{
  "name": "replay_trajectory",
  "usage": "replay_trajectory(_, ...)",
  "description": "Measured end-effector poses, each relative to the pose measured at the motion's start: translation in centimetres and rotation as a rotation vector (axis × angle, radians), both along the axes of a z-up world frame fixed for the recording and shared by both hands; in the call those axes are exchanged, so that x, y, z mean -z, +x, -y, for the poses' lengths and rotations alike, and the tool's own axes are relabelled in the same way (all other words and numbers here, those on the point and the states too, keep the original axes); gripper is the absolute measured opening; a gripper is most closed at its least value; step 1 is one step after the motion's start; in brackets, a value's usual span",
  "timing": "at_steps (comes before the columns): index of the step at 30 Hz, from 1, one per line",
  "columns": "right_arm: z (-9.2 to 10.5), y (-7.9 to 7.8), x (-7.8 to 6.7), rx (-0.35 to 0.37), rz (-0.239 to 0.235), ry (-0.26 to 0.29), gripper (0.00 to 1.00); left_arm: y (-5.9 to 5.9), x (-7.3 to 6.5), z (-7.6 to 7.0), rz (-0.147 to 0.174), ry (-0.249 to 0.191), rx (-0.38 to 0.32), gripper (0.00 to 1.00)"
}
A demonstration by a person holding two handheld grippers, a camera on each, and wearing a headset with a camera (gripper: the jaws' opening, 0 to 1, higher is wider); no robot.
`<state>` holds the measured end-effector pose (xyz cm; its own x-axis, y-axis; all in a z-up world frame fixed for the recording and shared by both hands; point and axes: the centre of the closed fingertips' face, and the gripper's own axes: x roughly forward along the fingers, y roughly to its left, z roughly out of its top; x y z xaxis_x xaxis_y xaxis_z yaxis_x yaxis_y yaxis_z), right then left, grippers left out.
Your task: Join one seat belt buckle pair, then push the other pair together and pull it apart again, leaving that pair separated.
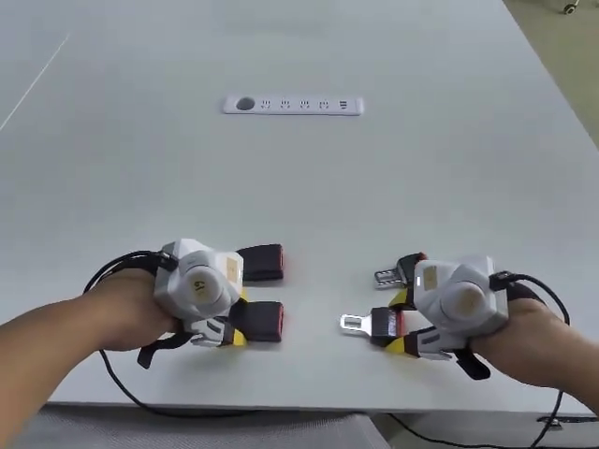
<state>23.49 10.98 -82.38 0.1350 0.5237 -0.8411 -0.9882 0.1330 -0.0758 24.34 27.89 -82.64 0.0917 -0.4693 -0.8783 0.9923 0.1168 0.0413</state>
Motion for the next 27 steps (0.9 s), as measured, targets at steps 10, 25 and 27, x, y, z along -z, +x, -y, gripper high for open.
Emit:
replay_trajectory(10, -4.0, 0.0, -0.1, -0.013, 0.01, 0.028, 0.33, -0.1, -0.1, 0.0, 0.001, 0.001, 0.005, 0.33)
replay_trajectory(25, -7.2, 0.3, 0.0, -0.015, 0.016, 0.039, 0.33, 0.0, 0.0, 0.0, -0.008, 0.007, 0.004, 0.33)
replay_trajectory(27, -7.3, 0.3, -0.1, -0.015, 0.018, 0.041, 0.33, 0.0, 0.0, -0.1, -0.008, 0.005, 0.002, 0.33)
